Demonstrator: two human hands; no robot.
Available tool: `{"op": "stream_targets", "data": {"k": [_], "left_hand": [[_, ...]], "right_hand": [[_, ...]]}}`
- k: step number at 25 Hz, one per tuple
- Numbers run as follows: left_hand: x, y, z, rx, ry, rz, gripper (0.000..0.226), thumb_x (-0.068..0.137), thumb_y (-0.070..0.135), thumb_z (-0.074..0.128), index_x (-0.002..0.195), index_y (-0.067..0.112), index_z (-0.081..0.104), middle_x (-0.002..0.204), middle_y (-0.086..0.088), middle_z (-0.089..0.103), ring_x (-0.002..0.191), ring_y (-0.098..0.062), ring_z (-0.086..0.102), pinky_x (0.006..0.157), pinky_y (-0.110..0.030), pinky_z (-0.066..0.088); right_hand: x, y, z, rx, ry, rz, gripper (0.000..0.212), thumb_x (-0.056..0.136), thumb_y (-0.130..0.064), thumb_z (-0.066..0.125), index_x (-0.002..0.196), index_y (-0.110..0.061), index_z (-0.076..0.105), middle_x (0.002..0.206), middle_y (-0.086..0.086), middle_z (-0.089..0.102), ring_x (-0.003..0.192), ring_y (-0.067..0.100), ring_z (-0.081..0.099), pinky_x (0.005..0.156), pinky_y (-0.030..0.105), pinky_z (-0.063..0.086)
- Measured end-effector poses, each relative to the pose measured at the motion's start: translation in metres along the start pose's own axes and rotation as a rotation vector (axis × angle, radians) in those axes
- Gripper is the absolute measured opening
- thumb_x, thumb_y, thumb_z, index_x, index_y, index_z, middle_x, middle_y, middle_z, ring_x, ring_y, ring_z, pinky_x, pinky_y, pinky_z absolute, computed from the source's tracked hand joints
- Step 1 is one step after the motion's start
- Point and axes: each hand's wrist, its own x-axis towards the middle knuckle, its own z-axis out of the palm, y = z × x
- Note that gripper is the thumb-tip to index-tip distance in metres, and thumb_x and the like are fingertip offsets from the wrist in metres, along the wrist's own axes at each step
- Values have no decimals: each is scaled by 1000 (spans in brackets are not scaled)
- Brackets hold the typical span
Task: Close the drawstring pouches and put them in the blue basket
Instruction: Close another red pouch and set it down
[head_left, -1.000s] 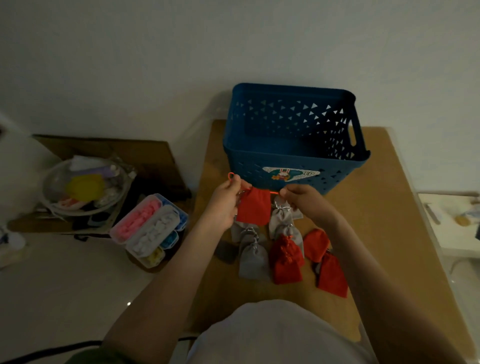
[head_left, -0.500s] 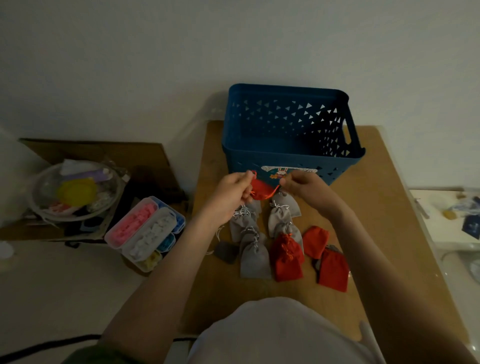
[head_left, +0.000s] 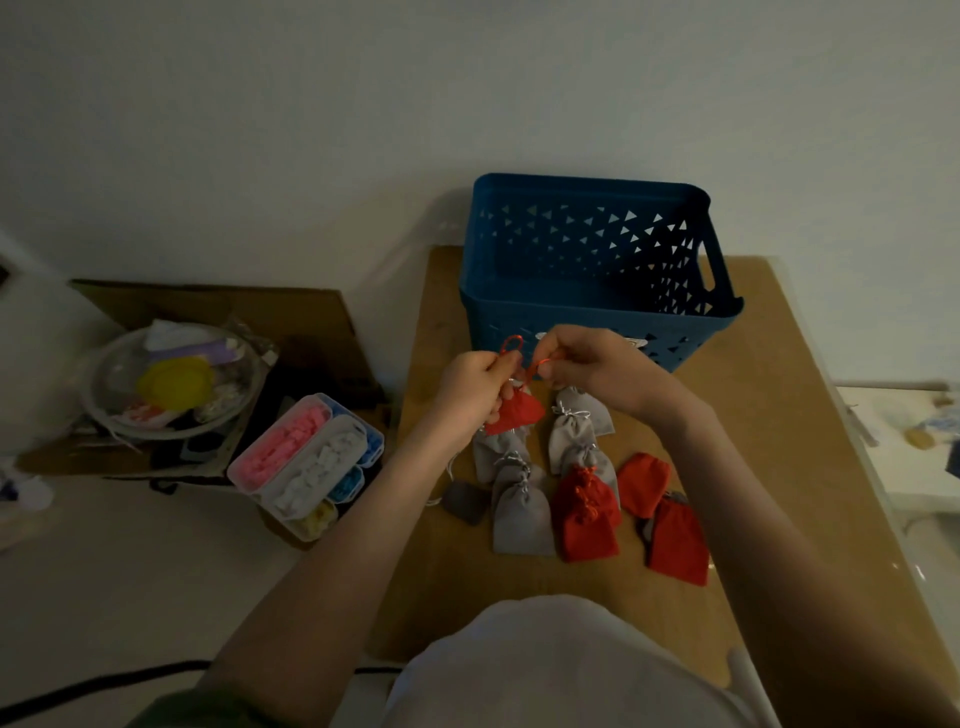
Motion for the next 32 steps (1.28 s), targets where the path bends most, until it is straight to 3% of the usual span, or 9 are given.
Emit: {"op": "stream_targets", "data": {"k": [5, 10, 14, 17, 19, 21, 25, 28, 32], "left_hand": [[-8, -1, 4, 121, -130, 29, 25, 102, 17, 36, 83, 18, 52, 63, 4, 43, 55, -9, 41, 56, -26, 34], [-16, 4, 3, 48, -294, 24, 21, 92, 5, 45, 73, 15, 46, 58, 5, 38, 54, -8, 36, 56, -26, 30], [-13, 2, 5, -41, -256, 48, 34, 103, 27, 34, 89, 3, 54, 52, 8, 39, 47, -7, 34, 48, -21, 31], [-10, 1, 4, -128, -211, 54, 32, 104, 27, 32, 98, 4, 54, 48, 9, 38, 43, -5, 32, 44, -19, 29], [-7, 3, 4, -174, -172, 19, 30, 104, 26, 33, 93, 5, 52, 50, 5, 38, 43, -7, 31, 43, -20, 28], [-6, 5, 6, -221, -123, -37, 32, 104, 24, 33, 81, 7, 49, 54, 1, 37, 44, -9, 29, 44, -22, 26], [-6, 9, 2, -271, -133, -98, 32, 102, 19, 39, 76, 8, 54, 55, 2, 38, 44, -6, 30, 44, -20, 25], [-6, 11, 0, -428, -188, -100, 25, 101, 16, 43, 82, 7, 56, 55, 3, 44, 43, -3, 34, 41, -15, 27], [-2, 9, 2, -468, -126, -35, 22, 98, 12, 47, 82, 5, 61, 54, 4, 47, 43, -1, 36, 41, -13, 29]], "right_hand": [[3, -7, 6, -76, 32, -81, 10, 87, -9, 65, 88, -19, 68, 89, -3, 63, 85, 9, 60, 80, 20, 47], [11, -13, 15, -108, 146, -123, 7, 87, -5, 64, 86, -12, 67, 89, -4, 52, 79, 6, 53, 71, 13, 43], [9, -6, 16, 92, 204, -39, 13, 96, -11, 53, 94, -6, 65, 87, 8, 64, 75, 12, 58, 68, 21, 48], [3, -1, 15, 151, 147, 3, 17, 97, -15, 53, 100, -5, 66, 88, 9, 66, 79, 7, 60, 75, 20, 48], [2, 4, 15, 119, 157, 2, 7, 92, -9, 59, 90, -10, 66, 80, 1, 66, 73, 2, 59, 74, 22, 48], [3, 7, 16, 143, 208, 25, 15, 90, -6, 62, 79, -16, 64, 75, -2, 66, 70, 2, 60, 72, 24, 48], [2, 4, 17, 202, 316, 34, 16, 91, -9, 61, 78, -19, 61, 76, 1, 61, 68, 6, 53, 69, 25, 44], [0, 0, 20, 343, 203, 25, 5, 89, -14, 64, 91, -15, 59, 81, -1, 61, 75, 7, 56, 72, 24, 46], [1, 6, 26, 386, 118, 82, 17, 88, -5, 64, 102, -7, 57, 90, 6, 64, 84, 13, 62, 78, 25, 50]]}}
